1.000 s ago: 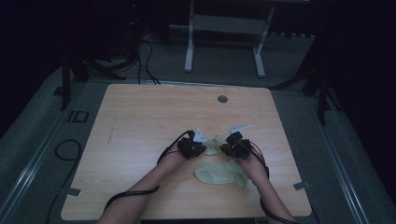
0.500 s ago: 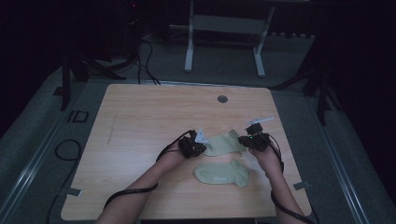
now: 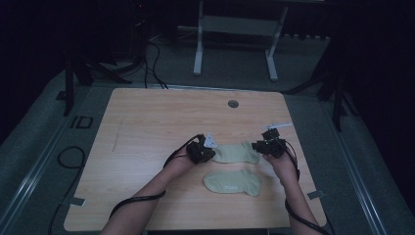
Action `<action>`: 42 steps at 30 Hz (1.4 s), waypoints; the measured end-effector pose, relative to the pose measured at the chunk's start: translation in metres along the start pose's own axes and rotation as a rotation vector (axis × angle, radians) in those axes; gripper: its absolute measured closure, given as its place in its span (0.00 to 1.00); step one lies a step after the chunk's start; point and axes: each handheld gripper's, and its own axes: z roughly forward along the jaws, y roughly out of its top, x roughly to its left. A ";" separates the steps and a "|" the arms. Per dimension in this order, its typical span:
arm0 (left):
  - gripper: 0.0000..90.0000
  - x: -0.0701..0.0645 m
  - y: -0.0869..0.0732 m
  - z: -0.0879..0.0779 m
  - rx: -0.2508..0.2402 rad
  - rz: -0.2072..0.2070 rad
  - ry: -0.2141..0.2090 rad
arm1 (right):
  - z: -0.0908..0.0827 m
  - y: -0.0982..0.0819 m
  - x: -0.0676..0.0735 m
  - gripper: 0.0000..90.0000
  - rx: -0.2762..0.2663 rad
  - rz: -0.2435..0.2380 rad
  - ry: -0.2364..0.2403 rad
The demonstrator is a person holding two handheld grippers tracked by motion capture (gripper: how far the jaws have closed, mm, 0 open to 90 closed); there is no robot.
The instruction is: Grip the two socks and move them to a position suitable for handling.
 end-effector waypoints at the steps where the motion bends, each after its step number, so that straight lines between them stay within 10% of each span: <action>1: 0.98 0.000 0.000 0.000 -0.002 -0.001 -0.001 | 0.001 0.001 0.002 0.89 0.002 -0.009 -0.003; 12: 0.96 0.008 -0.006 -0.002 -0.014 -0.016 -0.015 | 0.042 -0.005 0.005 0.99 0.082 -0.042 -0.021; 27: 0.95 0.029 0.001 0.006 -0.001 -0.046 0.026 | 0.043 -0.006 -0.001 0.98 0.071 -0.016 -0.025; 42: 0.74 0.026 0.001 -0.011 -0.084 -0.165 -0.031 | 0.035 0.002 0.007 0.74 0.069 -0.066 0.013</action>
